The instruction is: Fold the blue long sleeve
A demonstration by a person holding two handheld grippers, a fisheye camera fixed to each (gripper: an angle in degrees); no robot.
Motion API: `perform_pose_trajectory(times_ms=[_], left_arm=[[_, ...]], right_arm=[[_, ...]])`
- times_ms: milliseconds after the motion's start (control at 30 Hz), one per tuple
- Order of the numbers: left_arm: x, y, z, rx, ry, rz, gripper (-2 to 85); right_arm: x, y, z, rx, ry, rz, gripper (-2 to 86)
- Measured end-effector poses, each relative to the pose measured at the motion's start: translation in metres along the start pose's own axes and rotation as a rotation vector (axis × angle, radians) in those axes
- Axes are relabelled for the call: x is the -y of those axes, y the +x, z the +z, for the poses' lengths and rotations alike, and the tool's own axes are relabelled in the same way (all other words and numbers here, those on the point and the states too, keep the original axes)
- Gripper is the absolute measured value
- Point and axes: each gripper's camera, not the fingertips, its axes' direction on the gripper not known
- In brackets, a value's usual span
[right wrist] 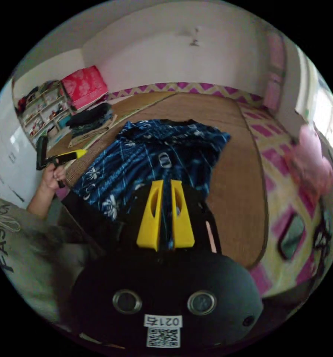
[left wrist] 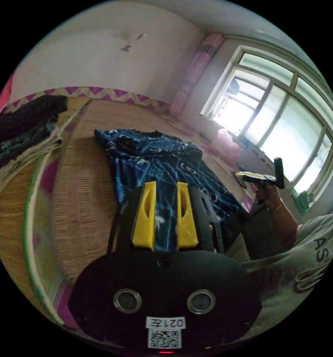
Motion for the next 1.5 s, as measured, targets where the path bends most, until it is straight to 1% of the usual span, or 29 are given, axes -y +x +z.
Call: perform_pose_trajectory(times_ms=[67,100,167,200,267,367,500,533,600,633,667,700,767,833,900,967,1000,1067,1100,1167,1200,1233,1300,1367,1400,1467,1500], left_arm=[[-0.012,-0.007,-0.026,0.048,-0.049,-0.008,10.7],[-0.017,-0.009,-0.030,0.049,-0.063,-0.016,11.1],[-0.035,-0.020,-0.039,0.051,-0.131,-0.062,12.1],[-0.039,-0.023,-0.039,0.044,-0.152,-0.075,12.3],[-0.053,-0.034,-0.037,-0.026,-0.213,-0.134,13.1],[-0.062,-0.043,-0.028,-0.110,-0.264,-0.192,13.6],[-0.050,-0.056,-0.022,-0.160,-0.254,-0.225,13.5],[-0.042,-0.062,-0.018,-0.210,-0.252,-0.246,13.3],[-0.030,-0.071,-0.010,-0.245,-0.255,-0.270,12.0],[-0.023,-0.077,-0.003,-0.239,-0.263,-0.284,10.1],[-0.018,-0.083,0.004,-0.219,-0.276,-0.299,6.0],[-0.016,-0.086,0.007,-0.213,-0.282,-0.309,4.0],[-0.009,-0.103,0.016,-0.271,-0.299,-0.350,0.2],[-0.002,-0.114,0.012,-0.301,-0.293,-0.344,-0.5],[0.010,-0.120,0.001,-0.333,-0.246,-0.310,-0.8],[0.035,-0.122,-0.015,-0.352,-0.186,-0.250,-0.9],[0.044,-0.122,-0.019,-0.352,-0.176,-0.231,-0.9],[0.090,-0.123,-0.035,-0.331,-0.139,-0.159,-1.0],[0.103,-0.123,-0.037,-0.326,-0.132,-0.139,-1.0],[0.165,-0.130,-0.040,-0.306,-0.113,-0.071,-1.0],[0.181,-0.134,-0.038,-0.299,-0.113,-0.062,-1.0],[0.216,-0.144,-0.031,-0.294,-0.117,-0.064,-0.9],[0.269,-0.166,-0.010,-0.302,-0.138,-0.082,-0.9],[0.338,-0.208,0.030,-0.326,-0.155,-0.166,-0.9],[0.354,-0.220,0.042,-0.332,-0.161,-0.185,-0.9],[0.410,-0.268,0.095,-0.324,-0.163,-0.278,-0.9],[0.422,-0.280,0.109,-0.315,-0.162,-0.298,-0.8]], right_arm=[[-0.060,0.038,-0.024,0.009,-0.037,0.143,5.7],[-0.075,0.046,-0.028,0.014,-0.044,0.176,5.9],[-0.125,0.073,-0.032,0.102,-0.086,0.289,6.8],[-0.135,0.079,-0.032,0.131,-0.095,0.312,7.1],[-0.168,0.095,-0.027,0.226,-0.113,0.385,8.6],[-0.196,0.114,-0.019,0.280,-0.127,0.452,10.3],[-0.219,0.141,-0.008,0.387,-0.122,0.533,10.5],[-0.224,0.150,-0.007,0.406,-0.112,0.557,10.0],[-0.231,0.165,-0.002,0.440,-0.108,0.580,8.0],[-0.236,0.175,0.002,0.453,-0.109,0.597,5.5],[-0.241,0.184,0.007,0.477,-0.115,0.609,3.7],[-0.244,0.189,0.010,0.498,-0.118,0.612,3.1],[-0.255,0.206,0.011,0.558,-0.111,0.626,1.7],[-0.263,0.220,0.003,0.602,-0.078,0.617,1.2],[-0.270,0.235,-0.007,0.646,-0.045,0.618,0.8],[-0.275,0.254,-0.015,0.753,0.003,0.625,0.6],[-0.274,0.259,-0.016,0.784,0.014,0.622,0.5],[-0.254,0.274,-0.023,0.875,0.051,0.571,0.5],[-0.246,0.278,-0.025,0.886,0.058,0.555,0.5],[-0.201,0.295,-0.032,0.895,0.088,0.485,0.5],[-0.187,0.301,-0.033,0.893,0.096,0.471,0.5],[-0.157,0.312,-0.033,0.890,0.111,0.442,0.5],[-0.110,0.329,-0.026,0.862,0.123,0.416,0.6],[-0.047,0.357,0.000,0.841,0.114,0.406,0.8],[-0.032,0.365,0.009,0.835,0.110,0.411,0.8],[0.025,0.398,0.052,0.817,0.098,0.443,1.1],[0.038,0.406,0.064,0.814,0.091,0.449,1.2]])
